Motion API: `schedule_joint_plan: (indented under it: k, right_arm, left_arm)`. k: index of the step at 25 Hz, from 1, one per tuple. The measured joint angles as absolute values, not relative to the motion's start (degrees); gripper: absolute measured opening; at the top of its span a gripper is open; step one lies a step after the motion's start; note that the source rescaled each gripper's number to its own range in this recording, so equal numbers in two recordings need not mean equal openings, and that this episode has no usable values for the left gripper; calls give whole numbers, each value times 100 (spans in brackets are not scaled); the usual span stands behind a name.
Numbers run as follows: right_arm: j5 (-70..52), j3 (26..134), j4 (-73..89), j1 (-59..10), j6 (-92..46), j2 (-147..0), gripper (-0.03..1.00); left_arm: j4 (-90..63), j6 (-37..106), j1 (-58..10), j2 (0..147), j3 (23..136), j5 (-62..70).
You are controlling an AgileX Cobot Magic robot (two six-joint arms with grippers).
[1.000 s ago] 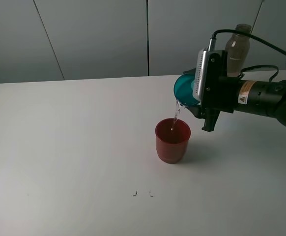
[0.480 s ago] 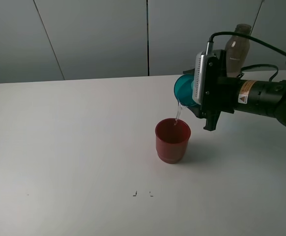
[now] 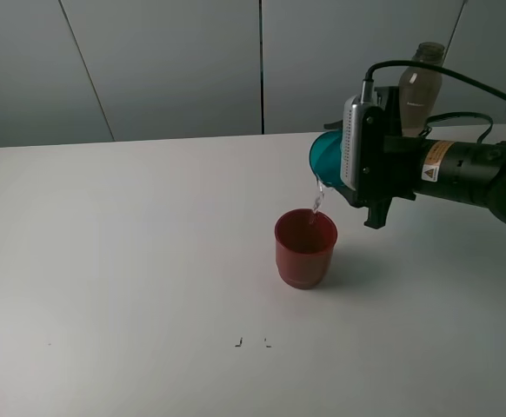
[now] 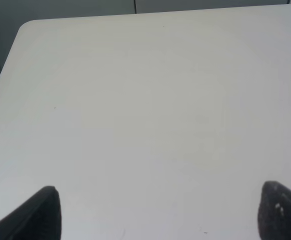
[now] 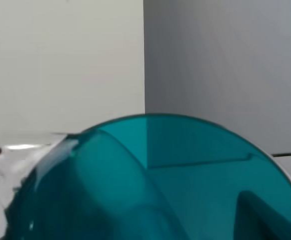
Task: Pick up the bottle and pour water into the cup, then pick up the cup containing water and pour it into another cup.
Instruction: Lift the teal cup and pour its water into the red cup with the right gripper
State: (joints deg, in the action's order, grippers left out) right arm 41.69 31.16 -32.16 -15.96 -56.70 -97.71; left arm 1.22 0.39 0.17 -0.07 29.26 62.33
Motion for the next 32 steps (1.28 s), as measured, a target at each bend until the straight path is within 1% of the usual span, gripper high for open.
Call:
schedule_joint_plan:
  k: [21,32]
  right_arm:
    - [4295,3116,-3086,-1596,-6352,-9771,4]
    - [4305,3116,-3178,-1596,-6404,-9744,4]
  left_arm:
    - [122,0,17,-7,2926,6233]
    - [122,0,17,-7,2926,6233]
